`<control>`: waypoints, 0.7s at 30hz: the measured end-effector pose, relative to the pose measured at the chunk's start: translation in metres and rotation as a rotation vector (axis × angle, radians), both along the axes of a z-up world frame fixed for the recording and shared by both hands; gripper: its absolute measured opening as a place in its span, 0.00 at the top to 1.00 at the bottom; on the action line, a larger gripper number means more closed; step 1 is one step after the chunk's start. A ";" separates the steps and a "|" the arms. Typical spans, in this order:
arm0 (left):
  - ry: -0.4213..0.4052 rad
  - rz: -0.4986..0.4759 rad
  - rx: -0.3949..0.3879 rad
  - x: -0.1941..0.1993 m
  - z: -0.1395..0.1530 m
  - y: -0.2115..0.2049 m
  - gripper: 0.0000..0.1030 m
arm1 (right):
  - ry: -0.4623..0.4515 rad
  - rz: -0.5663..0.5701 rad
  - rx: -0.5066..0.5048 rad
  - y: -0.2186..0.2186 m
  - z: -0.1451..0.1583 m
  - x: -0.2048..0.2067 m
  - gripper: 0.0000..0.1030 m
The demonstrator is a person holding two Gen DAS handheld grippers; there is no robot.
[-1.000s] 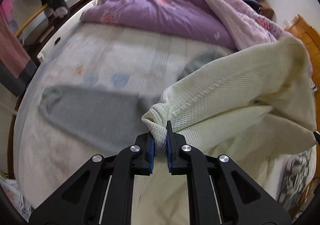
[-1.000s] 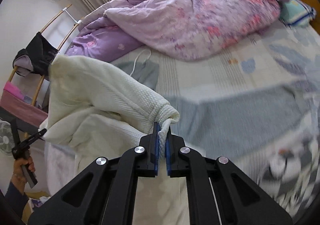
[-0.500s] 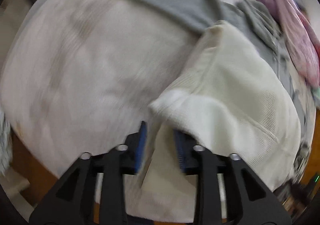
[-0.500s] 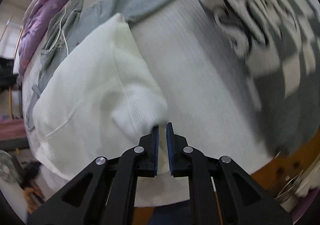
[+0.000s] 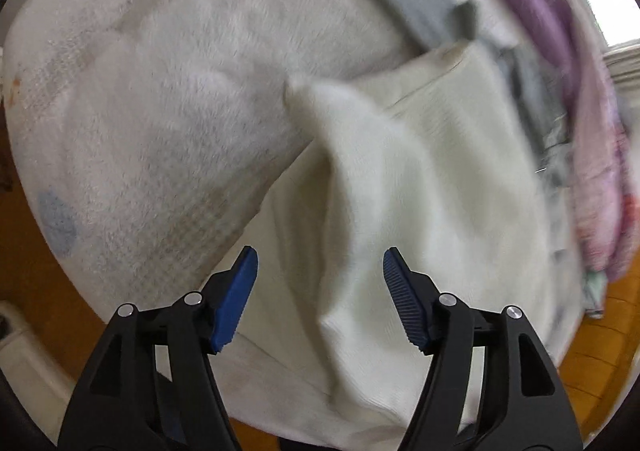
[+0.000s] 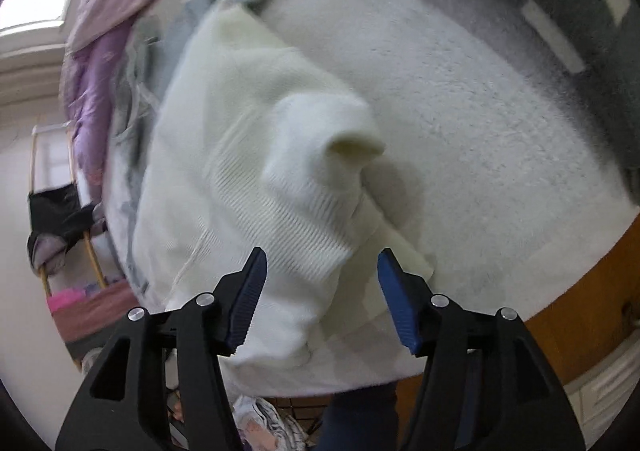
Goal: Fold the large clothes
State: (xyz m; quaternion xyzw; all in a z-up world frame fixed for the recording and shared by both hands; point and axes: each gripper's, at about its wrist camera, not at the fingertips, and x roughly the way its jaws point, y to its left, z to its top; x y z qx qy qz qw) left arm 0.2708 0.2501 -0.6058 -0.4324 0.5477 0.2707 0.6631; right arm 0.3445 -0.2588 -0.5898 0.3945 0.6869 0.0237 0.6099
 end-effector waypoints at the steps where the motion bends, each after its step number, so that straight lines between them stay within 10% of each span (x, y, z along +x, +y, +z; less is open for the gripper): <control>1: -0.005 0.012 -0.011 0.003 -0.004 0.000 0.36 | 0.006 0.010 0.004 0.004 -0.003 0.005 0.47; 3: 0.004 0.018 -0.014 0.008 -0.008 0.000 0.41 | 0.005 0.046 -0.010 0.012 -0.004 0.014 0.69; 5: 0.029 -0.020 -0.012 0.017 -0.013 0.002 0.89 | 0.010 0.088 -0.069 0.017 -0.001 0.014 0.93; 6: 0.057 -0.045 -0.013 0.020 -0.016 0.002 0.95 | 0.001 0.105 -0.095 0.019 0.002 0.012 0.94; 21: 0.087 -0.214 -0.035 -0.004 -0.032 0.001 0.91 | 0.024 0.269 -0.424 0.048 -0.021 0.001 0.92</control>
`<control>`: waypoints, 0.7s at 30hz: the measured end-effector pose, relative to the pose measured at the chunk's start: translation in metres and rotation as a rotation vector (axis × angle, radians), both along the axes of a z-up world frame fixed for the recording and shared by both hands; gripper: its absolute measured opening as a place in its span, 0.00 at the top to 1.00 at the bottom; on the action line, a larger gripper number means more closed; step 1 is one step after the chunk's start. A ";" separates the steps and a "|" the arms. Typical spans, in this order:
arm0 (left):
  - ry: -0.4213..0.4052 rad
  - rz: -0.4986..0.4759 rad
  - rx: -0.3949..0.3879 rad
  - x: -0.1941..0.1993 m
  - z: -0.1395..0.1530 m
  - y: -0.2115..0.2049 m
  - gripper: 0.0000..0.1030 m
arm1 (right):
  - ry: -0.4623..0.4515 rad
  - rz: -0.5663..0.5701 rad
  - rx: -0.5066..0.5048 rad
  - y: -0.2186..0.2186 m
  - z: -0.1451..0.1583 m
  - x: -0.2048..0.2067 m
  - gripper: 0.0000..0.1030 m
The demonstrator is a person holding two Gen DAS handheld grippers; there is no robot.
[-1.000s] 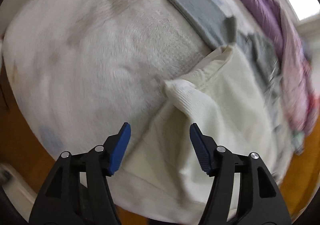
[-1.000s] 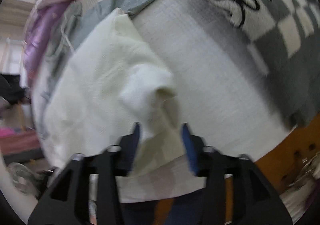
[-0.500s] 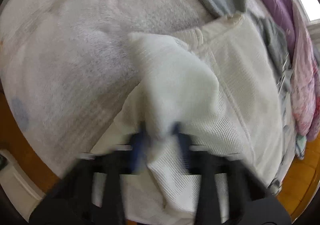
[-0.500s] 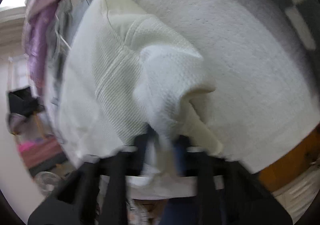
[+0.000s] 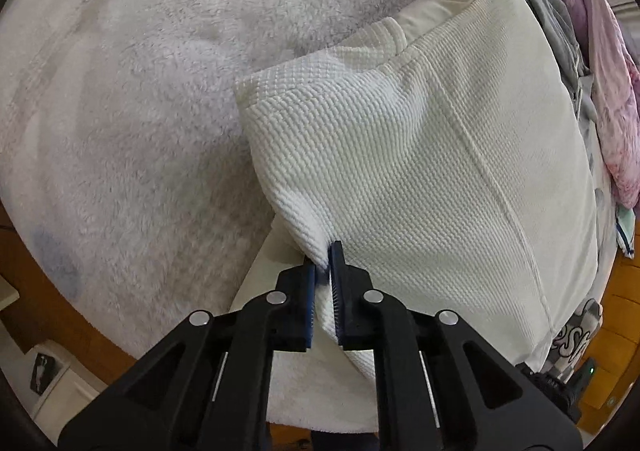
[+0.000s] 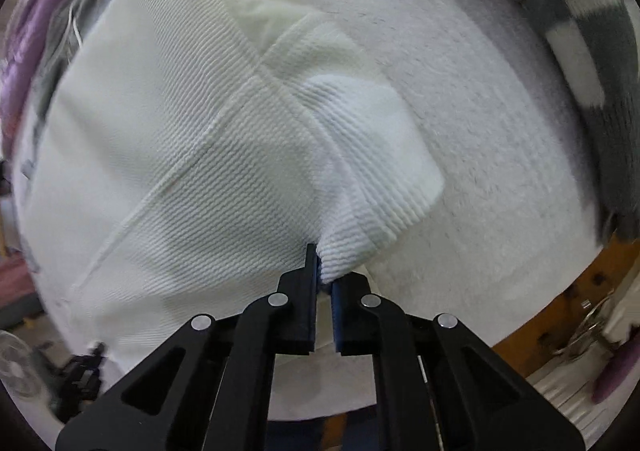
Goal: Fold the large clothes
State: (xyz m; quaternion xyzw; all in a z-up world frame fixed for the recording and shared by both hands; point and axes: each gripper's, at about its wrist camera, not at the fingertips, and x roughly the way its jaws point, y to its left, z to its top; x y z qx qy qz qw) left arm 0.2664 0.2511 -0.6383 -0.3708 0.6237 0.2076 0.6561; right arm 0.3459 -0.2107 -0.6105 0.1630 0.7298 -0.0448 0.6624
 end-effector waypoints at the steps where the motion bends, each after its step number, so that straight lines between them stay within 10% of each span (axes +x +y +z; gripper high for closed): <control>1: -0.016 -0.004 -0.010 -0.002 0.001 0.000 0.89 | 0.003 0.026 -0.024 0.003 0.005 0.001 0.86; 6: -0.074 0.004 -0.021 -0.028 0.019 0.014 0.37 | -0.009 0.095 -0.048 0.012 0.053 0.000 0.77; 14: -0.069 0.089 -0.035 -0.049 0.015 0.033 0.34 | -0.221 0.327 0.078 0.102 0.121 0.041 0.88; 21: -0.052 0.089 -0.045 -0.059 0.008 0.029 0.34 | -0.237 0.413 0.170 0.214 0.072 0.120 0.96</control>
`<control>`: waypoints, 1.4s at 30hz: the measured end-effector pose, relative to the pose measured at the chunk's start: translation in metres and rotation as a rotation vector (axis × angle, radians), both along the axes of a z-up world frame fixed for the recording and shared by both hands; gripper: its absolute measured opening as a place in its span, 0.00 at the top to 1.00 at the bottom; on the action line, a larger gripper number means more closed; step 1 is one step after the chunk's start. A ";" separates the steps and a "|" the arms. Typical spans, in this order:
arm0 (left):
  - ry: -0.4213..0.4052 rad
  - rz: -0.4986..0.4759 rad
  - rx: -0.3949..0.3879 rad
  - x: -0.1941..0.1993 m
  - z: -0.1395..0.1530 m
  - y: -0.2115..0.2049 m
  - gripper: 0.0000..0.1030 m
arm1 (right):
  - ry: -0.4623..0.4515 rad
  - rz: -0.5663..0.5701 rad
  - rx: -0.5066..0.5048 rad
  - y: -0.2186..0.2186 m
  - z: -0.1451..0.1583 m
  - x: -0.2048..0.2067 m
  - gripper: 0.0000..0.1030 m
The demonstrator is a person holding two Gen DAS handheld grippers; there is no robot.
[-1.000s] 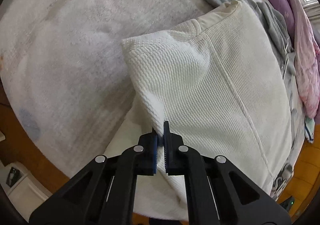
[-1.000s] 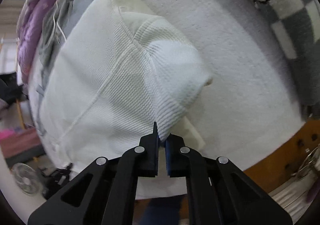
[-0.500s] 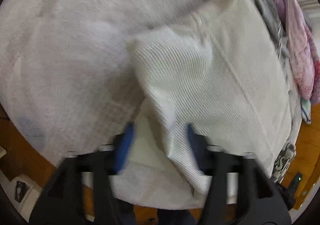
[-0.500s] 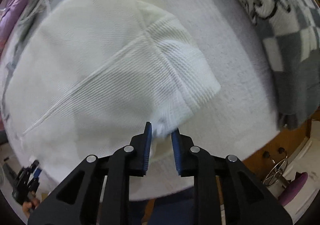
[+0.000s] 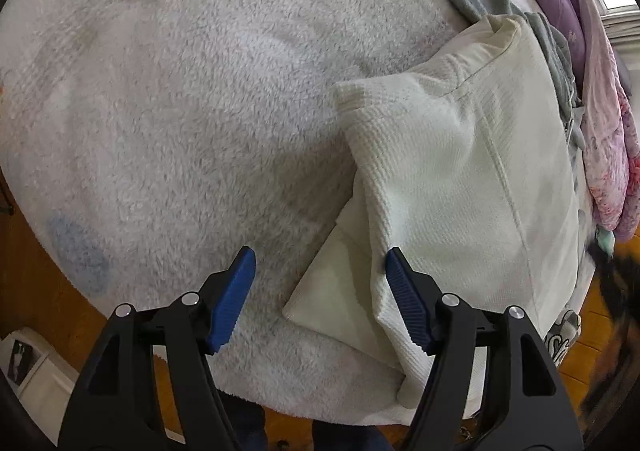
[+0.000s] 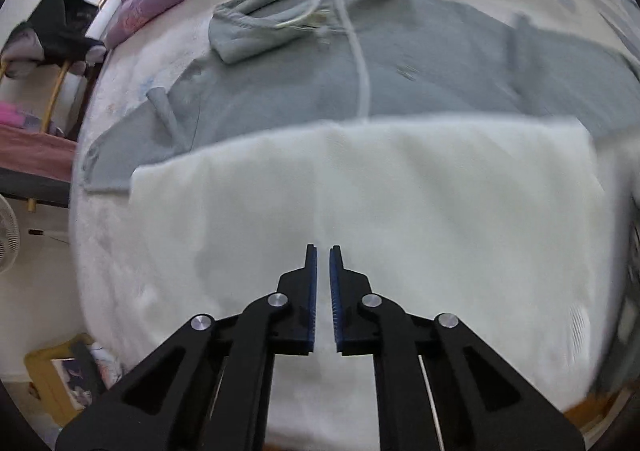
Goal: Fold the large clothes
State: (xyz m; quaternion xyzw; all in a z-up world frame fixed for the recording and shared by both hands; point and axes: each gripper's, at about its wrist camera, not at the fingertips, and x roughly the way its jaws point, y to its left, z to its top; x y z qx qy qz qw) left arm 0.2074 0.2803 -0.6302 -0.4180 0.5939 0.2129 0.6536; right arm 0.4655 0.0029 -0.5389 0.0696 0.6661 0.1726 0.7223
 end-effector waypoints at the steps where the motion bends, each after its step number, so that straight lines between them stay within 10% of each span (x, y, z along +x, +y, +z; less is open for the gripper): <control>1: -0.001 0.006 -0.008 -0.001 -0.001 0.000 0.34 | 0.017 -0.014 -0.013 0.002 -0.007 0.007 0.97; 6: 0.001 0.049 -0.039 -0.011 -0.009 0.001 0.31 | 0.183 -0.157 -0.005 -0.005 -0.075 0.041 1.00; 10: -0.011 0.064 -0.054 -0.018 -0.010 0.002 0.31 | 0.203 -0.207 0.019 -0.014 -0.071 0.039 1.00; 24: -0.019 0.077 -0.112 -0.015 -0.019 -0.001 0.31 | 0.394 -0.176 -0.016 -0.057 -0.072 -0.136 1.00; 36: -0.053 -0.023 -0.151 -0.003 -0.025 -0.026 0.37 | 0.243 -0.133 -0.021 -0.059 -0.075 -0.166 1.00; 42: -0.022 -0.009 -0.171 -0.002 -0.030 -0.015 0.60 | 0.149 -0.029 -0.047 -0.041 -0.046 -0.186 0.86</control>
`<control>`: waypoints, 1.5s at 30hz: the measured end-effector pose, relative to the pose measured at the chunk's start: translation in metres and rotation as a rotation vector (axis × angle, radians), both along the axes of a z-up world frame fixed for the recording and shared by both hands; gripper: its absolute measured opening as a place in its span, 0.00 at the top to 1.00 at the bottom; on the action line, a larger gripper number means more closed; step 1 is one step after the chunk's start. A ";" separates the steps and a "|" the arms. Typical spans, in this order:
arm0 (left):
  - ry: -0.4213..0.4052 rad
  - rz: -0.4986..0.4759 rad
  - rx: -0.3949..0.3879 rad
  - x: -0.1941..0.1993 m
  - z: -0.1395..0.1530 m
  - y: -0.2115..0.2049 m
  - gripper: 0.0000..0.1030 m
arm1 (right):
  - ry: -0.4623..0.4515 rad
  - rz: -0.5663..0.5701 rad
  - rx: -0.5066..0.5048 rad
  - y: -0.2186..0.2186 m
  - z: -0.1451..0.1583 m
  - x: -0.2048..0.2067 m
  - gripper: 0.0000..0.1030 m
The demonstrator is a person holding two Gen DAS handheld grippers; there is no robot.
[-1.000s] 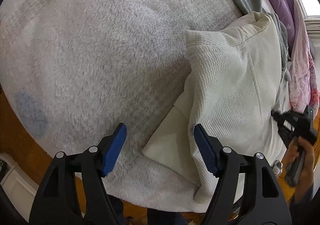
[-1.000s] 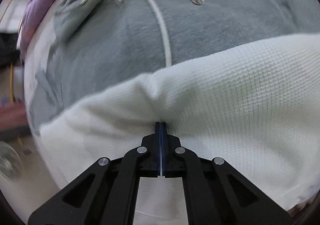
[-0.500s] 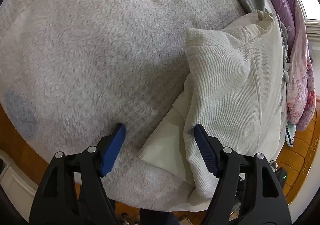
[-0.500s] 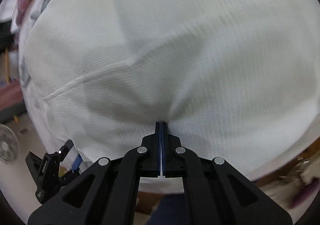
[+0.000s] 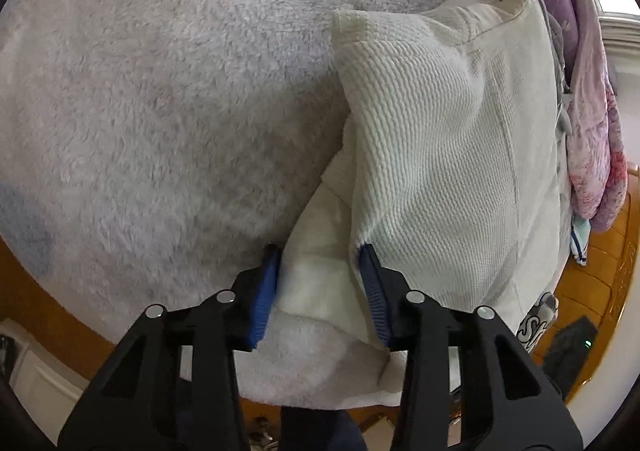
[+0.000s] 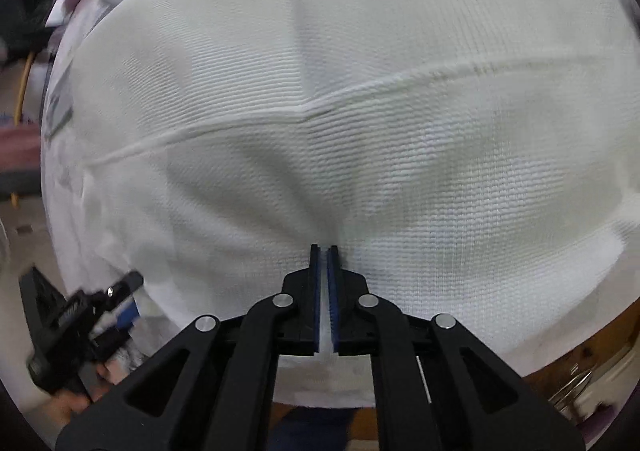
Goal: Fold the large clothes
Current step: 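Grasp the jacket hem with the right tool while the left tool holds the folded edge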
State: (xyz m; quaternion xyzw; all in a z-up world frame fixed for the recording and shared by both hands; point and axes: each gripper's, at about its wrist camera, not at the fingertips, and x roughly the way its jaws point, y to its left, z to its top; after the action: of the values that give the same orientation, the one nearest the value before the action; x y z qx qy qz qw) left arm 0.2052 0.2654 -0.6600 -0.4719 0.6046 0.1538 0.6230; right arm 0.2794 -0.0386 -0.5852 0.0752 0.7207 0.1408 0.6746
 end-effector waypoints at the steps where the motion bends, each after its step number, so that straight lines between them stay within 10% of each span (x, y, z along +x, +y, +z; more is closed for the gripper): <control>1: 0.001 0.001 -0.002 -0.001 -0.001 0.002 0.60 | -0.008 0.017 0.013 0.003 0.004 -0.005 0.74; 8: -0.032 0.014 -0.066 0.004 -0.001 0.002 0.89 | -0.114 0.247 0.086 0.051 0.028 -0.037 0.67; 16: -0.131 0.075 -0.180 -0.003 0.025 0.011 0.90 | -0.221 0.473 0.290 0.103 0.037 -0.062 0.50; 22: -0.161 0.093 -0.237 -0.001 0.036 0.017 0.90 | -0.302 0.570 0.261 0.122 0.035 -0.073 0.49; 26: -0.178 0.063 -0.216 0.005 0.047 0.015 0.90 | -0.325 0.495 0.208 0.120 0.026 -0.065 0.52; 30: -0.207 0.063 -0.191 0.010 0.058 0.015 0.90 | -0.287 0.469 0.187 0.123 0.020 -0.058 0.90; 33: -0.245 0.069 -0.157 0.012 0.072 0.018 0.89 | -0.260 0.447 0.220 0.113 0.022 -0.051 0.92; 37: -0.296 0.144 -0.066 0.002 0.093 0.031 0.52 | -0.211 0.352 0.308 0.089 0.035 -0.040 0.93; 42: -0.141 0.154 0.211 -0.001 0.103 0.036 0.49 | -0.156 0.170 0.423 0.038 0.059 -0.023 0.93; 45: -0.082 0.150 0.202 0.009 0.091 0.024 0.49 | -0.134 0.075 0.480 0.014 0.070 -0.011 0.93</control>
State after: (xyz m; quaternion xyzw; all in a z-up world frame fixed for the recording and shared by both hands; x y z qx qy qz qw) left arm 0.2144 0.2893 -0.5690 -0.4565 0.5232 0.2404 0.6783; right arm 0.2681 -0.0248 -0.5150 0.1971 0.6227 0.3377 0.6778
